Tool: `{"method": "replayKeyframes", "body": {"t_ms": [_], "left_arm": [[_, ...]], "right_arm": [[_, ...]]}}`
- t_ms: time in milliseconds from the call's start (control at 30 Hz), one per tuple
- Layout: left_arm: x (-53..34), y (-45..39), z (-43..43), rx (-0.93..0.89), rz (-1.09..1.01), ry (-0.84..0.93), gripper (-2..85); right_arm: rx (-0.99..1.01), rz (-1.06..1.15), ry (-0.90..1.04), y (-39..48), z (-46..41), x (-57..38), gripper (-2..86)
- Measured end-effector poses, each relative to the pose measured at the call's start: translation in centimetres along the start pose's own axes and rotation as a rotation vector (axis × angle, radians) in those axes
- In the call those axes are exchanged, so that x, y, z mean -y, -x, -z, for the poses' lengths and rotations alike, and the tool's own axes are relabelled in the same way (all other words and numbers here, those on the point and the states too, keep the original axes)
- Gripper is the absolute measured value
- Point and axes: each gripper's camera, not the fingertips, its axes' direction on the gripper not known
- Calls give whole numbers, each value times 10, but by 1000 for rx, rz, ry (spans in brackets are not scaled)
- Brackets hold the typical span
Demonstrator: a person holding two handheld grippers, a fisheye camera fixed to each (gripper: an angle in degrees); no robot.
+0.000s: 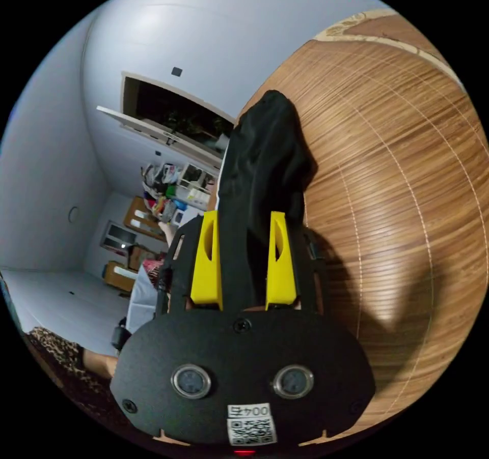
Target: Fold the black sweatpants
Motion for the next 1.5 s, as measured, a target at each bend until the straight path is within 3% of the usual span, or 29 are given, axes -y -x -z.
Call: {"method": "replayKeyframes", "body": {"t_ms": [100, 333, 533, 633, 700, 767, 933, 1100, 1267, 1367, 1500], "left_arm": [[3, 3, -3, 4, -2, 0, 135], [11, 9, -8, 14, -8, 1, 134], [17, 15, -12, 17, -9, 0, 133], [20, 19, -13, 15, -7, 1, 129], [21, 21, -14, 5, -14, 0, 126], [24, 23, -15, 4, -17, 0, 124], [27, 28, -17, 4, -17, 1, 123], [31, 33, -18, 8, -19, 1, 123], [34, 40, -18, 9, -20, 1, 122], [36, 43, -18, 10, -20, 2, 122], [38, 48, -17, 9, -20, 2, 123]], "right_arm": [[-80, -12, -49, 1, 7, -5, 147], [348, -371, -152, -69, 21, 14, 139], [464, -455, -121, -71, 5, 42, 148], [485, -438, -279, -56, 30, 55, 162], [334, -318, -330, -29, 55, 67, 170], [64, -225, -217, -5, 53, 81, 166], [77, -267, -173, -8, 47, 77, 158], [-31, -213, -266, 27, 71, 64, 136], [-429, 309, -59, 158, 3, 42, 131], [-631, 430, 131, 181, -53, 30, 158], [-696, 488, 129, 221, -53, 21, 177]]}}
